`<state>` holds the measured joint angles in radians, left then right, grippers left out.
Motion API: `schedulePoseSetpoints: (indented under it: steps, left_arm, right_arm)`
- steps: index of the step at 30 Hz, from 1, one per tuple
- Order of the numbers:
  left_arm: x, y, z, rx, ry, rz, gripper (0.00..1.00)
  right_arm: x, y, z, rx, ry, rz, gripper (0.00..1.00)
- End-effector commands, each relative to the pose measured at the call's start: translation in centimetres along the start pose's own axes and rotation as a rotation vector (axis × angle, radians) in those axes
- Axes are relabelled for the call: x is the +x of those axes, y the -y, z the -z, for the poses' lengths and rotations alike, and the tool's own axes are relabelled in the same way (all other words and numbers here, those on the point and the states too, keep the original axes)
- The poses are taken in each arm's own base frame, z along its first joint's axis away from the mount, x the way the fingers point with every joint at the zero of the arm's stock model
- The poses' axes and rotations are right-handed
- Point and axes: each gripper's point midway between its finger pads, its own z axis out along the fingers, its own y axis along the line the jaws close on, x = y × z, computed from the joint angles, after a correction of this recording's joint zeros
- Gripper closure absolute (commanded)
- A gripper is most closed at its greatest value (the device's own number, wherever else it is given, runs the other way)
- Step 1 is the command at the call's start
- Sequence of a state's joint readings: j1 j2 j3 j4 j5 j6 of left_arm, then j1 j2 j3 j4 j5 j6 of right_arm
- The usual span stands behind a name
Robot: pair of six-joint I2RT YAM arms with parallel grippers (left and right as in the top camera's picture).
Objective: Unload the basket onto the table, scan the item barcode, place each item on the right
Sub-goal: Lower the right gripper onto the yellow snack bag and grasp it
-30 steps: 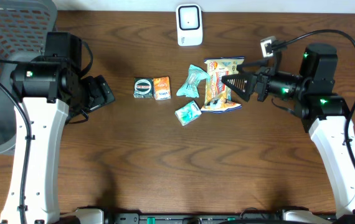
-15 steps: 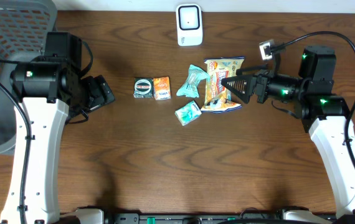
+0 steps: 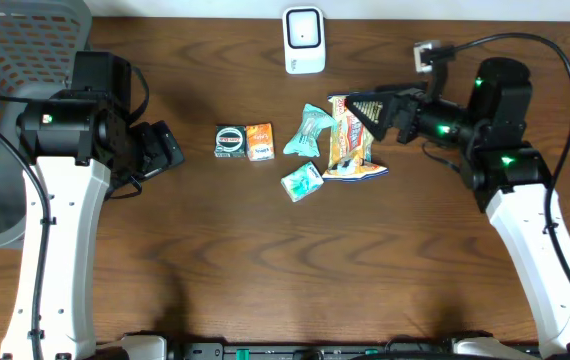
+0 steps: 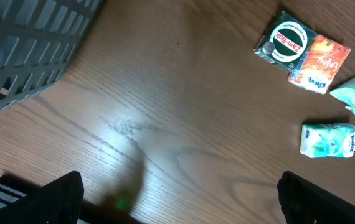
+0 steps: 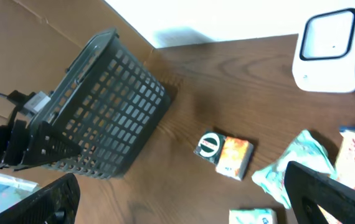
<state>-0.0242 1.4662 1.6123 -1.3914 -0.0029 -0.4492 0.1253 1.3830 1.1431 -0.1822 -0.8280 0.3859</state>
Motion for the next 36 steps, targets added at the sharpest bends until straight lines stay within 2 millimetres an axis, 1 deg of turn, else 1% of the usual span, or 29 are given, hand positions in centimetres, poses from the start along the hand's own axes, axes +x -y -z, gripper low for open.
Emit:
schedulePoseSetpoints:
  steps: [1, 4, 7, 9, 12, 15, 17, 20, 24, 27, 28, 32, 36]
  left_arm:
    - [0.0, -0.2, -0.2, -0.011, -0.007, 0.009, 0.02]
    - [0.0, -0.2, -0.2, -0.011, -0.007, 0.009, 0.02]
    - [0.1, -0.2, -0.2, -0.011, -0.007, 0.009, 0.02]
    - [0.0, -0.2, -0.2, -0.011, -0.007, 0.009, 0.02]
    - [0.0, -0.2, -0.2, -0.011, -0.007, 0.009, 0.02]
    - [0.1, -0.2, -0.2, -0.011, -0.007, 0.009, 0.02]
    - [0.0, -0.2, -0.2, -0.011, -0.007, 0.009, 0.02]
    - [0.1, -0.2, -0.2, -0.011, -0.007, 0.009, 0.02]
    - [0.0, -0.2, -0.2, -0.011, -0.007, 0.009, 0.02]
    - [0.0, -0.2, -0.2, -0.011, -0.007, 0.009, 0.02]
    - [0.1, -0.2, -0.2, -0.011, -0.007, 0.009, 0.02]
    - [0.1, -0.2, -0.2, -0.011, -0.007, 0.009, 0.02]
    - [0.1, -0.2, -0.2, -0.011, -0.007, 0.009, 0.02]
  right_arm:
    - [-0.9, 0.2, -0.4, 0.077, 0.033, 0.022, 0.01]
    - [0.0, 1.1, -0.6, 0.138, 0.005, 0.009, 0.01]
    - [0.5, 2.7, -0.2, 0.253, -0.014, 0.011, 0.01]
    - [0.4, 3.8, 0.6, 0.368, -0.030, 0.034, 0.01]
    - [-0.3, 4.6, 2.0, 0.491, -0.044, 0.070, 0.01]
    - [-0.9, 5.1, 3.0, 0.577, -0.063, 0.071, 0.01]
    - [-0.9, 5.4, 3.1, 0.600, -0.102, 0.073, 0.01]
    - [-0.1, 6.4, 2.5, 0.618, -0.196, 0.067, 0.01]
    - [2.2, 8.9, 1.1, 0.643, -0.364, 0.038, 0.01]
    - [3.9, 10.9, -0.1, 0.655, -0.448, 0.002, 0.01]
    - [4.5, 11.6, -0.5, 0.659, -0.469, -0.010, 0.01]
    - [5.8, 13.4, -1.5, 0.666, -0.517, -0.023, 0.01]
    - [6.4, 15.0, -2.0, 0.668, -0.540, -0.013, 0.01]
